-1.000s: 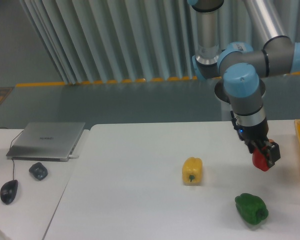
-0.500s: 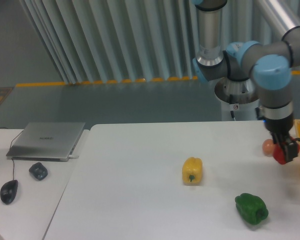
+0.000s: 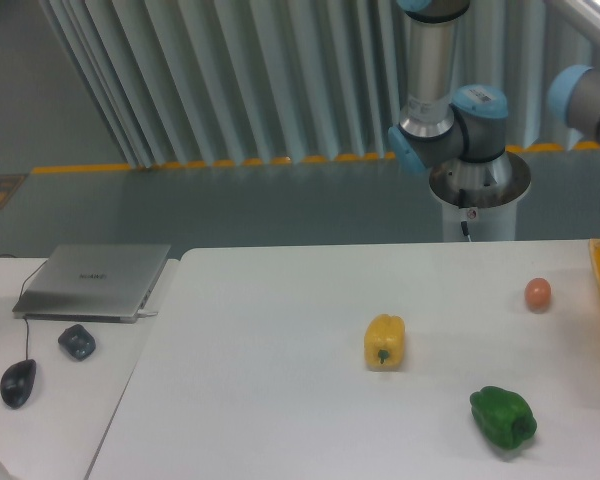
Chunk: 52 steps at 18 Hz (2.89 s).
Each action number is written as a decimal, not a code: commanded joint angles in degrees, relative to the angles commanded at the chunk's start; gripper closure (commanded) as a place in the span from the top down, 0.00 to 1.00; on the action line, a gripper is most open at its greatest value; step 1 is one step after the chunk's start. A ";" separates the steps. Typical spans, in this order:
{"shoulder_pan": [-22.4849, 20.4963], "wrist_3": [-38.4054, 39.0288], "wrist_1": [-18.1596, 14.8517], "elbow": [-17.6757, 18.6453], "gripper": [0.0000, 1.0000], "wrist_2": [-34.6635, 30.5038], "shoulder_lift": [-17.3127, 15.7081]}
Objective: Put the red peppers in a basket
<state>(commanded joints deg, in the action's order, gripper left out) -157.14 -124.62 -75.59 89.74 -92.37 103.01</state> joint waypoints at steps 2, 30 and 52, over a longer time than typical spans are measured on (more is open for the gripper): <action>-1.23 -1.85 0.09 0.35 0.64 0.00 0.09; -11.35 -16.01 5.80 -0.09 1.00 3.87 3.34; 10.36 16.77 3.69 0.18 1.00 1.84 -0.88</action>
<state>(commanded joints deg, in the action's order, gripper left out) -146.78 -107.84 -71.89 89.91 -90.53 102.13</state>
